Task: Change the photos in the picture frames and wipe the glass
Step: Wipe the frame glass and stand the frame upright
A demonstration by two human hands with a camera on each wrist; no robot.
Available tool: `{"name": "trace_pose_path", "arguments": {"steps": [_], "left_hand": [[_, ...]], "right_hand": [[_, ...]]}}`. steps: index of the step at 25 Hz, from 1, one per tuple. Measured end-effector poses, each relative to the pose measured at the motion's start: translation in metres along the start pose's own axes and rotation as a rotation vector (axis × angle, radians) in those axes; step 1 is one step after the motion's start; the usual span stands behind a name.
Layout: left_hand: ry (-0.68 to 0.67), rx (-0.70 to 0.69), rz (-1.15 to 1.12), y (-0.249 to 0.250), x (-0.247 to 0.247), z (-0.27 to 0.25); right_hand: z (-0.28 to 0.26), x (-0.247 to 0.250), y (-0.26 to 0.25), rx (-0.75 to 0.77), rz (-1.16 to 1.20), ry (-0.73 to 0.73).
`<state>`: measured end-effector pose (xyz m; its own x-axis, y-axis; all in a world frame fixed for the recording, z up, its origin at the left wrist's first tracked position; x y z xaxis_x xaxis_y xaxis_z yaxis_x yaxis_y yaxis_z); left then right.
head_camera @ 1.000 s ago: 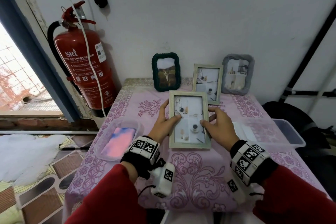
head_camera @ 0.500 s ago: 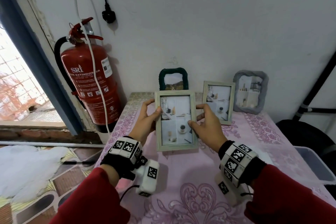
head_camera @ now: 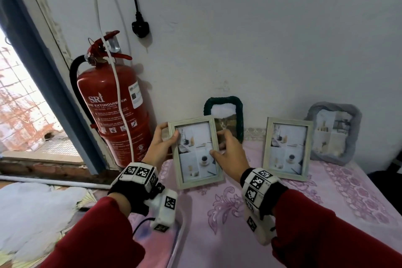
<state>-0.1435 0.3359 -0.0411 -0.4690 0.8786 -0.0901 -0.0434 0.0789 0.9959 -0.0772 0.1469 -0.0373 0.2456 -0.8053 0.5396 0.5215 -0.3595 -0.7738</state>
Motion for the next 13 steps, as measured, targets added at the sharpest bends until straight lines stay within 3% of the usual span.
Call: {"name": "trace_pose_path", "arguments": {"steps": [13], "left_hand": [[-0.010,0.037,0.005,-0.021,0.022,0.056]], "right_hand": [[0.046,-0.052,0.021,-0.046,-0.028,-0.062]]}}
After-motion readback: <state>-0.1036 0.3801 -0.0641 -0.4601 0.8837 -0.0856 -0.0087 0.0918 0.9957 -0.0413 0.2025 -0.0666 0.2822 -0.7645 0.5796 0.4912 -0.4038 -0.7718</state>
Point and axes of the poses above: each hand's wrist, its own z-axis towards the middle knuckle, its own x-axis out of the back of the hand, y = z × x, the point moved 10 cm from there along z, towards the middle knuckle, and after that the axes turned 5 degrees about x, right-handed, at the moved point
